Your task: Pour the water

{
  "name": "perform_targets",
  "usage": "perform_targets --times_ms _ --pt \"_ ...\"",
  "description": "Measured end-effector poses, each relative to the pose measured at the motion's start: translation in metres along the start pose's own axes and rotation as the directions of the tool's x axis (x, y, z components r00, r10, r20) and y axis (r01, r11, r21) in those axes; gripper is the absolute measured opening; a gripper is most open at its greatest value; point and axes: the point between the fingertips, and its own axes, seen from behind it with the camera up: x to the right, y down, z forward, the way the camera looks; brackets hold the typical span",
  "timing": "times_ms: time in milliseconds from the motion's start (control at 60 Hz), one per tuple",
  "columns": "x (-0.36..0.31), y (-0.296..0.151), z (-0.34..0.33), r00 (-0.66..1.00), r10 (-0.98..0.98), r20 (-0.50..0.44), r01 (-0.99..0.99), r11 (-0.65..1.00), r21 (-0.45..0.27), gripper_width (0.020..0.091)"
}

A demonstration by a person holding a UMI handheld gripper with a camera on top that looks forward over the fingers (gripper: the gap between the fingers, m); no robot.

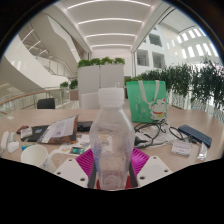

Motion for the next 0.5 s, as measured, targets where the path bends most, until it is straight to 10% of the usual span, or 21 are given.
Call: perform_targets --times_ms 133,233,500 --pt "0.0 0.006 -0.002 1.0 0.007 -0.012 -0.007 0.997 -0.075 0.0563" --pt "-0.004 0.011 -0.019 0.999 0.051 -0.011 -0.052 0.99 -0.135 0.0854" --pt "-0.026 0.0 -0.137 0.996 0.072 -0.054 -0.081 0.982 -0.173 0.0832"
